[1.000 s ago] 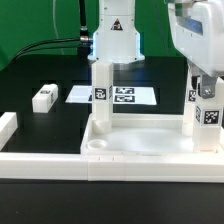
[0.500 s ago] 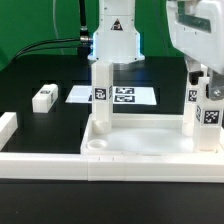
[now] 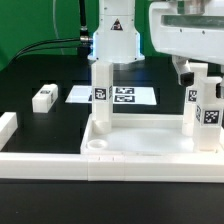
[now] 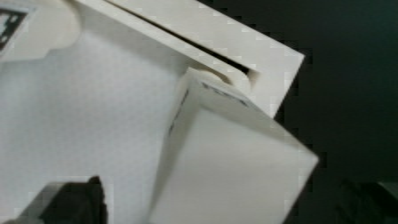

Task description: Assemble desk

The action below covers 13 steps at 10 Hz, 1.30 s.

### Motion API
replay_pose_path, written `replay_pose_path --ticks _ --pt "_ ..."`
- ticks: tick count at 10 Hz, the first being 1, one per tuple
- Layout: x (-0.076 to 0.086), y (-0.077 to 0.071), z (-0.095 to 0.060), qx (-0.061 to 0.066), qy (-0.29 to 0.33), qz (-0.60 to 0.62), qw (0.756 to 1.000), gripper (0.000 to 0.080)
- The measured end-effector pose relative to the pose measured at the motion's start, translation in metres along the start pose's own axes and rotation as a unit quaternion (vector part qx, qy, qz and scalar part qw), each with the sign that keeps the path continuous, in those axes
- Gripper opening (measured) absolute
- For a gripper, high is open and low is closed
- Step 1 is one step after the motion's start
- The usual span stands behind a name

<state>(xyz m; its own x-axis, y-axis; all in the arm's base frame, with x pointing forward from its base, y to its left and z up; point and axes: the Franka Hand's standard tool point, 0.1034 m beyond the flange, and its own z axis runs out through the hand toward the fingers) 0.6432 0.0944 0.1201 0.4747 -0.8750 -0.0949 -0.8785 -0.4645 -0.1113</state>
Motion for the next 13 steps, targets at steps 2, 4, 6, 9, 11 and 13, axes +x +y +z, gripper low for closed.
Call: replay_pose_path --ticks 2,4,6,9,11,13 --pt "-0.0005 0.0002 -0.0002 -0.006 0.003 -0.096 0.995 0.0649" --pt "-0.0016 -0.0009 -0.0008 -0.01 0.007 -0.175 0.984 0.0649" --pt "-0.0013 -0.0004 0.0003 -0.014 0.01 -0.243 0.97 0.0649" --pt "-0.0003 -0.0005 0.0002 -0.022 0.017 -0.348 0.937 0.0649" --pt "-0.0046 -0.0014 0.0016 -0.031 0.02 -0.421 0.906 0.0649" --pt "-0.0082 -0.0026 0.0023 -0.037 0.02 -0.464 0.885 0.0649"
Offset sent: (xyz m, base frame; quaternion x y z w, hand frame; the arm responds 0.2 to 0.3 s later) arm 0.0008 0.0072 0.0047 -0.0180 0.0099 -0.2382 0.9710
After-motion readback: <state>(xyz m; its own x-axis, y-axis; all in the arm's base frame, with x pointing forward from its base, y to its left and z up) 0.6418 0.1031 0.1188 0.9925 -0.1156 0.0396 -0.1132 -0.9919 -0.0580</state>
